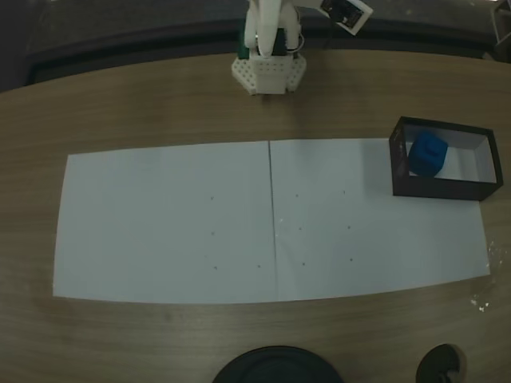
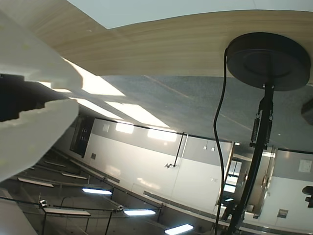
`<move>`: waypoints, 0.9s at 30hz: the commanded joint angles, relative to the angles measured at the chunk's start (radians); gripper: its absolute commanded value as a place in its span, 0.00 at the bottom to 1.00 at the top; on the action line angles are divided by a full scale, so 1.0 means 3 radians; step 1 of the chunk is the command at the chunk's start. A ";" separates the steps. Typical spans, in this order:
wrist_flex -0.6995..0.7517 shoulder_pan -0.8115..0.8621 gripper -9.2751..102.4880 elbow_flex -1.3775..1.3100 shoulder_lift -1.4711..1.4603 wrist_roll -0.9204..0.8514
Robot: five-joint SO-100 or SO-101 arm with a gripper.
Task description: Grab a blue square and put it in the box.
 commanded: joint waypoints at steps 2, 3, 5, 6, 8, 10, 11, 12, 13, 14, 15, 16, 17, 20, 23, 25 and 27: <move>-0.0082 0.0020 0.08 0.0251 0.0276 -0.0020; -0.0092 0.0015 0.08 0.0327 0.0337 -0.0020; -0.0210 0.0015 0.08 0.0460 0.0353 -0.0020; -0.0271 0.0015 0.08 0.0557 0.0353 -0.0020; -0.0348 0.0005 0.08 0.0798 0.0353 -0.0005; -0.0394 0.0000 0.08 0.1069 0.0353 0.0005; -0.0414 0.0000 0.08 0.1197 0.0353 0.0005; -0.0445 0.0005 0.08 0.1329 0.0353 0.0005; -0.0476 -0.0010 0.08 0.1457 0.0358 0.0010; -0.0516 -0.0015 0.08 0.1590 0.0358 0.0010; -0.0562 -0.0020 0.08 0.1718 0.0358 0.0031; -0.0624 -0.0020 0.08 0.1851 0.0358 0.0107; -0.0680 -0.0020 0.08 0.1979 0.0358 0.0225; -0.0721 -0.0026 0.08 0.2347 0.0358 0.0557; -0.0716 -0.0020 0.09 0.2638 0.0358 0.0634; -0.0680 -0.0020 0.08 0.2730 0.0358 0.0644; -0.0614 -0.0026 0.09 0.2720 0.0358 0.0634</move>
